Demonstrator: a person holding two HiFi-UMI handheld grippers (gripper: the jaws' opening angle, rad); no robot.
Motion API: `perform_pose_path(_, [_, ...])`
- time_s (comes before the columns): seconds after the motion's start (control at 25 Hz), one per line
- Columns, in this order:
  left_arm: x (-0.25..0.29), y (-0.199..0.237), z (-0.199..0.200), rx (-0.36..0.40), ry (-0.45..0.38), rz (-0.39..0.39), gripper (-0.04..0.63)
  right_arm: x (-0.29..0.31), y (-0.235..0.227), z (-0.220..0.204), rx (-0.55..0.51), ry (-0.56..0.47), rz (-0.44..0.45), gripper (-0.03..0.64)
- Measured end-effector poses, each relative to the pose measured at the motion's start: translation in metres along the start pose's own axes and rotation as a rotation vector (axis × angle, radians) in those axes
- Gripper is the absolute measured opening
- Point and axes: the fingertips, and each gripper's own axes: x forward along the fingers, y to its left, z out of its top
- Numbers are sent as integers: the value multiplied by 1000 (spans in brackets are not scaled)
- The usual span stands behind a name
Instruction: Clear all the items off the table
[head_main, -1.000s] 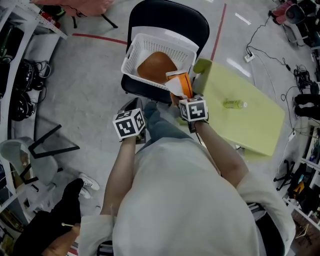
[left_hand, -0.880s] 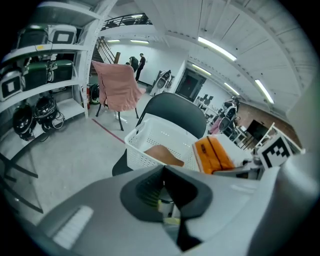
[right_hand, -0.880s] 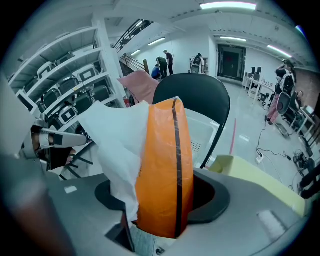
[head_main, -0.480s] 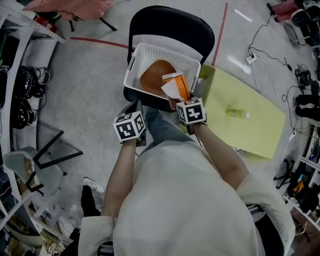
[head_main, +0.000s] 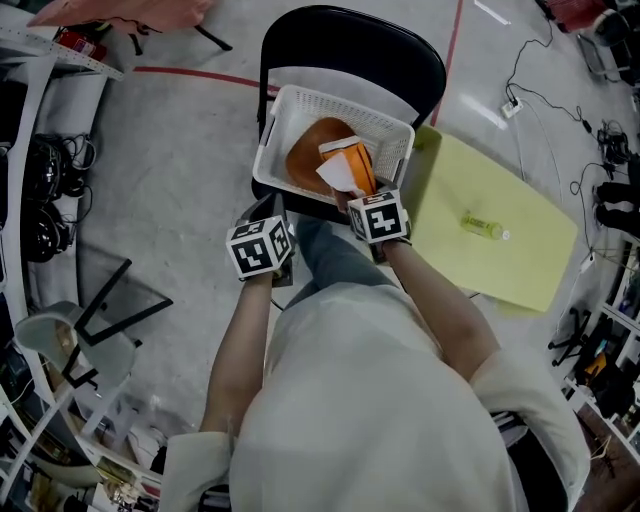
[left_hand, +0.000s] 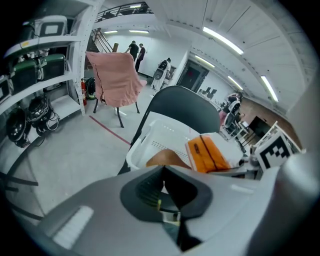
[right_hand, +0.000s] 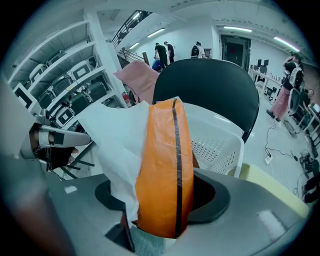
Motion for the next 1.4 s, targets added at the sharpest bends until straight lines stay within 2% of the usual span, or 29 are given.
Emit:
perform_pose_path(0.36, [23, 11, 17, -10, 31, 0, 9, 32, -2, 14, 41, 29, 8, 296])
perform_pose_path(1.04, [51, 15, 35, -11, 60, -13, 9, 63, 0, 26, 14, 87, 28, 300])
perform_pose_path(1.16, [53, 15, 35, -13, 61, -13, 9, 66, 0, 27, 32, 87, 47, 321])
perform_pose_path(1.28, [53, 14, 35, -13, 62, -15, 9, 66, 1, 32, 72, 66, 70, 380])
perform_pose_path(1.4, [53, 14, 36, -13, 60, -15, 9, 64, -1, 37, 88, 46, 74, 382])
